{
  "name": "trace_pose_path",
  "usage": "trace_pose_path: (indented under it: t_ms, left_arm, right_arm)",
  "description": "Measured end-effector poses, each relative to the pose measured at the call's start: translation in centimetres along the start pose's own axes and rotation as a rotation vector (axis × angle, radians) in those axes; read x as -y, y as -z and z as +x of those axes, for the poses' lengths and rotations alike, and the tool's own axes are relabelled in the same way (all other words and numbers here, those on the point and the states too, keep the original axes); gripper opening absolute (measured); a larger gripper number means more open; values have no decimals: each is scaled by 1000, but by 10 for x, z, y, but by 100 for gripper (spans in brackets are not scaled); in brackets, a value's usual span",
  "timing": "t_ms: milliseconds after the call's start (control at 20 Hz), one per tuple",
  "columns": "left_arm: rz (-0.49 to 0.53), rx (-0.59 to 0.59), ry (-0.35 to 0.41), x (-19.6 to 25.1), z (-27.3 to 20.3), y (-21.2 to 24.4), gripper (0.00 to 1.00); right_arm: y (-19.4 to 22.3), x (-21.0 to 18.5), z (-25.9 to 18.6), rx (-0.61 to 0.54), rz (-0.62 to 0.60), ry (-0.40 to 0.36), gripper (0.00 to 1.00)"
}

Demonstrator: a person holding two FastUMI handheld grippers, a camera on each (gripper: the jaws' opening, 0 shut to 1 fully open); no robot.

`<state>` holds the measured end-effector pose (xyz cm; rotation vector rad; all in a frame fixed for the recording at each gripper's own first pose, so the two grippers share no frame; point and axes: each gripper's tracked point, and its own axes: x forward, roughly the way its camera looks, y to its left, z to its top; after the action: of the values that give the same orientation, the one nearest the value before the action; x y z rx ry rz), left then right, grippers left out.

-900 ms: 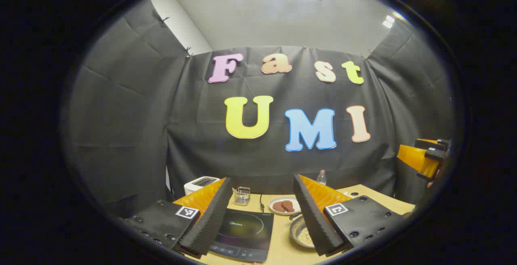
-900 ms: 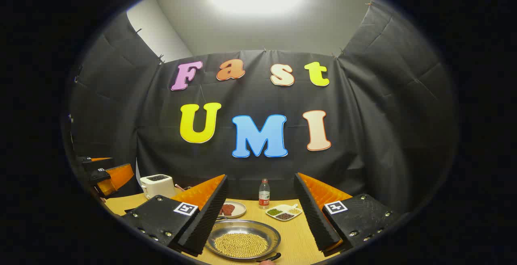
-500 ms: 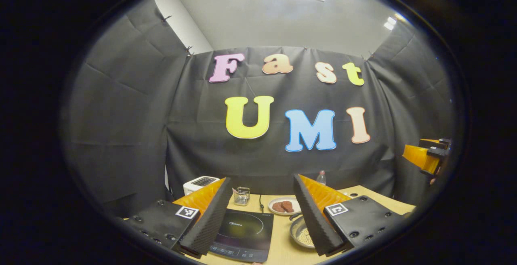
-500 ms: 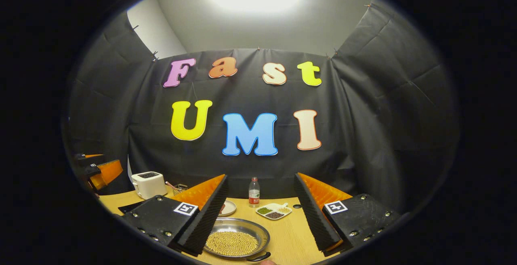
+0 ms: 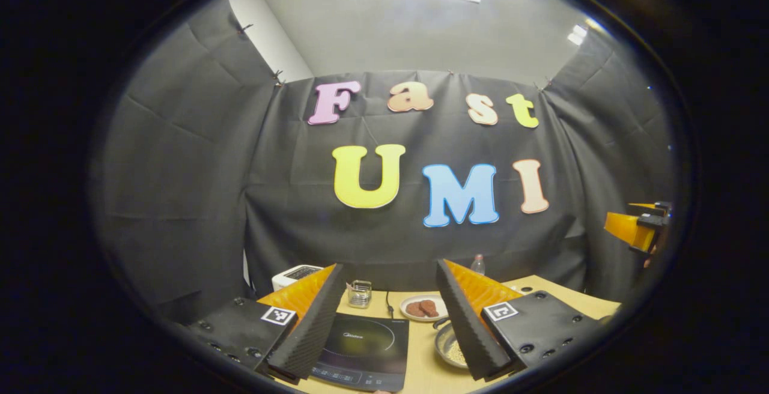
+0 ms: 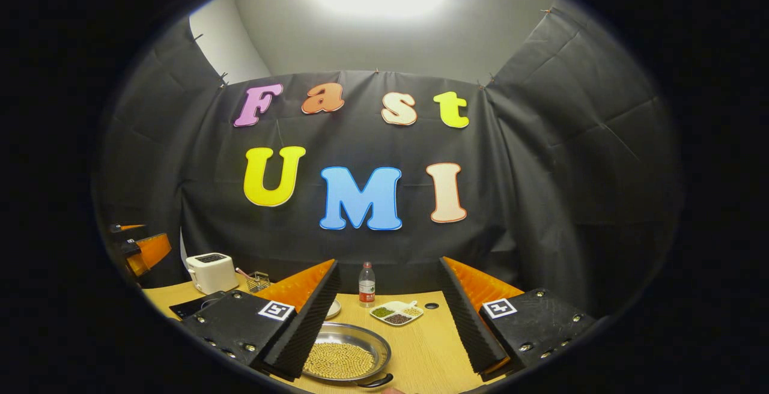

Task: First push the handle of the pot to place it horizontally, then grasp the pot with both hands and set it on the induction cooktop.

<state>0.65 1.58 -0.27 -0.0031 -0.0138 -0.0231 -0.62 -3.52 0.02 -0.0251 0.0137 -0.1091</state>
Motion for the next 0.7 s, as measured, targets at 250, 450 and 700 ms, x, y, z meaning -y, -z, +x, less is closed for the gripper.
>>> trace_pose_path:
  t_ms: [250, 450, 700]
  left_arm:
    - [2, 1, -4, -13, 0, 1, 100]
    - [9, 6, 3, -24, 1, 0, 100]
    - [1, 18, 15, -40, 0, 2, 100]
  right_arm:
    - [3, -13, 2, -11, -1, -21, 98]
    - [6, -27, 4, -25, -8, -38, 74]
    - [28, -43, 4, -84, -37, -56, 48]
